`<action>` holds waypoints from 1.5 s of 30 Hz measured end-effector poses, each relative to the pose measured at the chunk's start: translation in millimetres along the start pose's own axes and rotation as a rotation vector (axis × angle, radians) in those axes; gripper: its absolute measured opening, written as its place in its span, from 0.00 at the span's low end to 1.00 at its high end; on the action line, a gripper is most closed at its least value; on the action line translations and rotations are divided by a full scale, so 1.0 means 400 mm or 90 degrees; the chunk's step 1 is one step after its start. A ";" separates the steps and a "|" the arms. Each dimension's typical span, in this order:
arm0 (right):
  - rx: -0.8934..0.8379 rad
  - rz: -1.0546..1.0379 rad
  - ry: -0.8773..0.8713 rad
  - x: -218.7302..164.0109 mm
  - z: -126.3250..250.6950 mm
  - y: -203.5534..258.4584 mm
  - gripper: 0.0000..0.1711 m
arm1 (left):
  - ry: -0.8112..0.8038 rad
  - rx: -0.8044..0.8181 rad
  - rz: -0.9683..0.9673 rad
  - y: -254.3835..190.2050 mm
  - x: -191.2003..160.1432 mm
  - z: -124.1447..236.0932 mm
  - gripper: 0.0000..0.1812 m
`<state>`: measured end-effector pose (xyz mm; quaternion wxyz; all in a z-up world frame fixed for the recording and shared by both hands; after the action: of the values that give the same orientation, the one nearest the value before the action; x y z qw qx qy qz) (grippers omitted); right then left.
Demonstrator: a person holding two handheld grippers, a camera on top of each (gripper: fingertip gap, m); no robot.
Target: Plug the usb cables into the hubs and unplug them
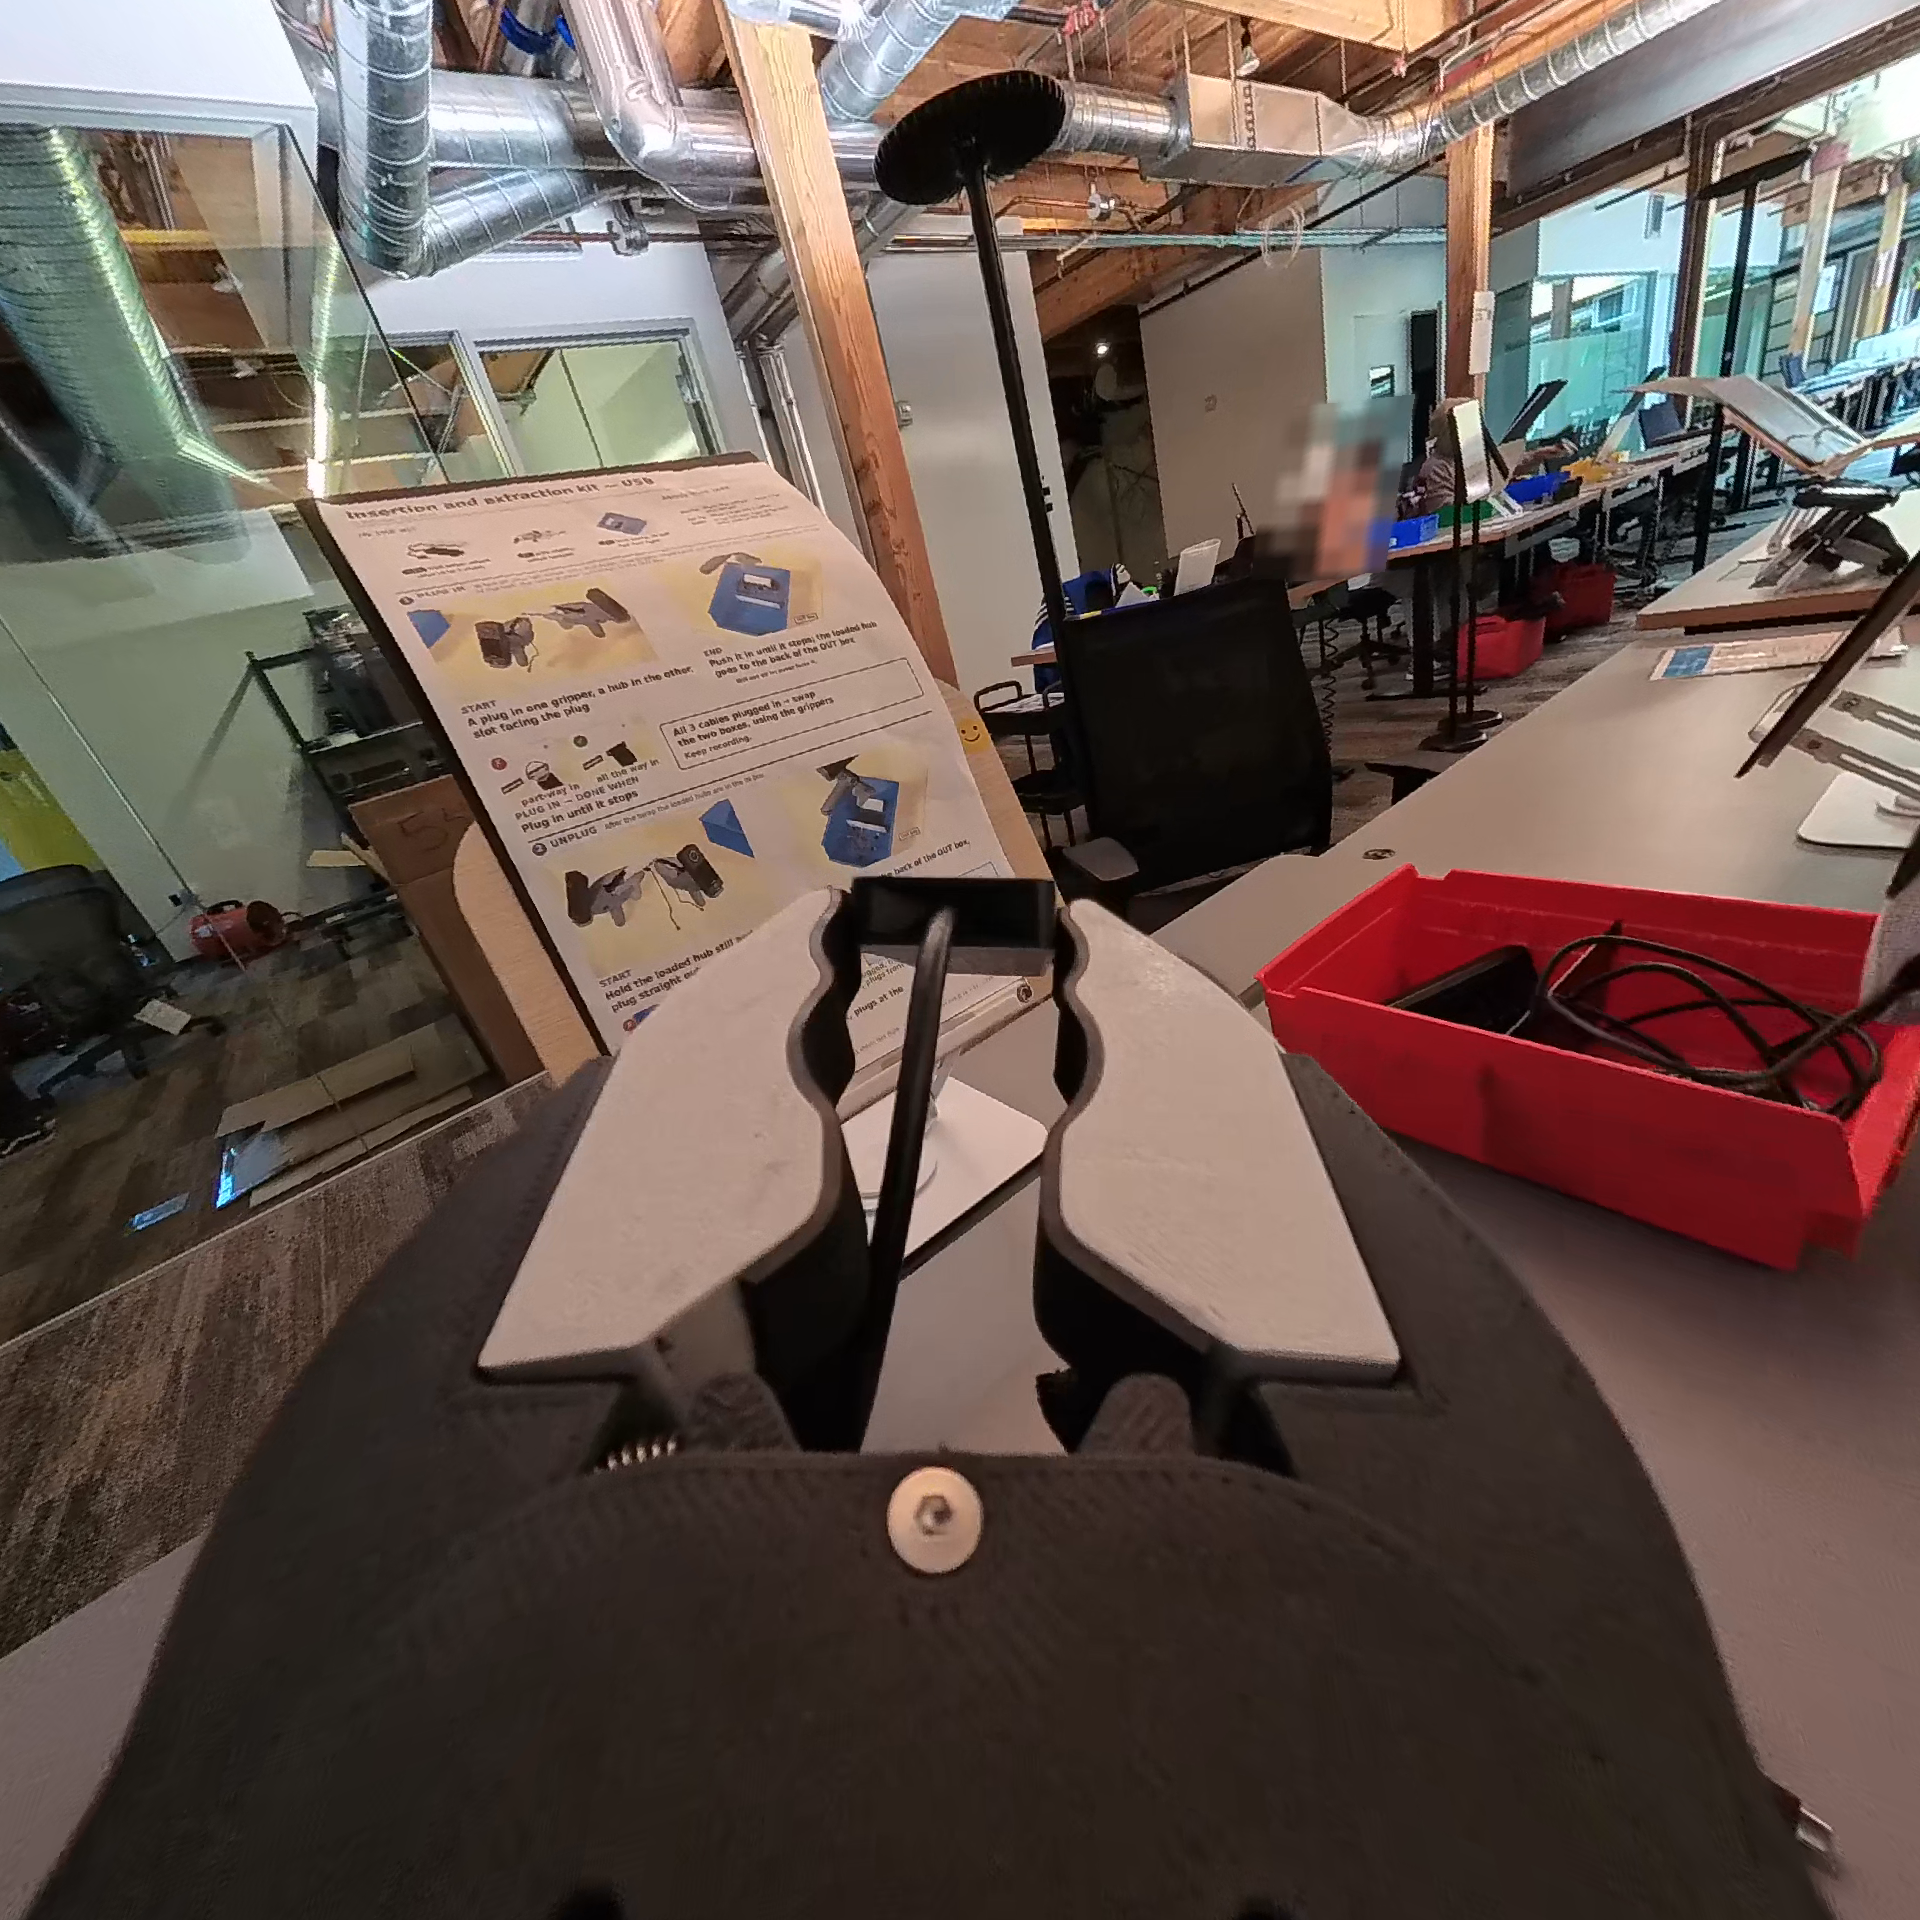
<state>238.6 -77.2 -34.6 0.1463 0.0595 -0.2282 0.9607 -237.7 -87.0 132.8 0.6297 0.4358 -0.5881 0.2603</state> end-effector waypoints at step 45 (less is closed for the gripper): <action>-0.021 -0.114 -0.666 0.448 0.264 0.034 0.28 | -0.074 -0.119 -0.177 -0.185 0.007 -0.058 0.19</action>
<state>69.3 -91.5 86.2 0.0954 0.5478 -0.2800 0.7826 -163.2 -103.6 119.0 0.6623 0.4669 -0.5791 0.0898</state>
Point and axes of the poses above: each gripper's, where its closed fingertips meet, z back along the fingers, x out of its top, y = z × x across the jaws, the point moved 7 cm from there along z, back along the fingers, and after that the axes turned 4 degrees about y, right-handed, at the moved point
